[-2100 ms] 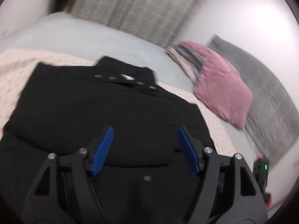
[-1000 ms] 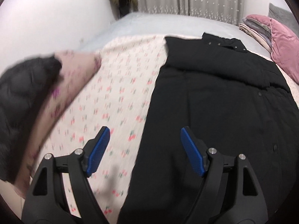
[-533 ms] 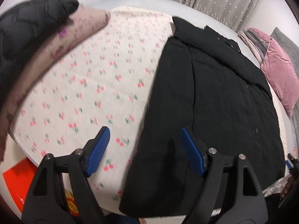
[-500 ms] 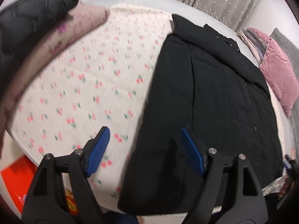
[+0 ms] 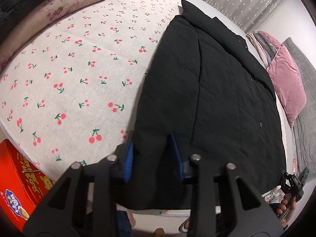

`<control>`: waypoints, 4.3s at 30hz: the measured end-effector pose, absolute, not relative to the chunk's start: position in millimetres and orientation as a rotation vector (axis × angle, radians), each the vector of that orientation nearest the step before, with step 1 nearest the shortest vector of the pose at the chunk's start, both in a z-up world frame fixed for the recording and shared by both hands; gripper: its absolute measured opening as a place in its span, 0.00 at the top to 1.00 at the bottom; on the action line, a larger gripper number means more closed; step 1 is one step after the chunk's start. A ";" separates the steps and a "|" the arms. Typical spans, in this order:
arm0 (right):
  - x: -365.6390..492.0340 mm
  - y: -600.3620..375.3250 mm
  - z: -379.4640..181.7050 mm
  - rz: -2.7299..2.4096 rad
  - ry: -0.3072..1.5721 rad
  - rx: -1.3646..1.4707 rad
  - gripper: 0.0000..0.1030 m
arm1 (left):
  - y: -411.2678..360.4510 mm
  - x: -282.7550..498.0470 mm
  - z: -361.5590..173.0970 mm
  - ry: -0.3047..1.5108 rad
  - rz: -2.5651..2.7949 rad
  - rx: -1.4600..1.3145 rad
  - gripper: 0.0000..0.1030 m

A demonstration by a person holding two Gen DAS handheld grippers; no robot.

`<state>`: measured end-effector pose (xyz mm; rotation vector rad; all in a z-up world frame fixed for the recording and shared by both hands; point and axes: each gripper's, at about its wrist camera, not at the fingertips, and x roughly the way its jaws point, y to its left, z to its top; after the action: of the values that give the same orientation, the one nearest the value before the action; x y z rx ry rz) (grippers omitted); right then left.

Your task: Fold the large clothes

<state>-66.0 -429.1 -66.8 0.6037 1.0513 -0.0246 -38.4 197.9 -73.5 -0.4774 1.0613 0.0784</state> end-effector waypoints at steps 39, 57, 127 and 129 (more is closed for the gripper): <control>-114.0 -435.4 2.4 0.191 0.693 0.753 0.91 | 183.7 -85.9 -10.9 0.811 0.024 -0.527 0.94; -189.2 -444.5 117.3 0.264 0.451 0.626 0.91 | 176.8 -187.5 100.6 0.545 -0.080 -0.555 0.94; 158.7 -428.7 57.2 -0.124 0.590 0.340 1.00 | 169.3 148.1 22.8 0.759 0.136 -0.664 0.95; 178.3 -428.3 59.8 -0.104 0.608 0.327 1.00 | 166.4 162.5 26.8 0.768 0.126 -0.646 0.96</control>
<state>178.3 -428.3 59.8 0.3273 0.6082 -0.1044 162.5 166.4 26.8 -0.6457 0.7683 0.1259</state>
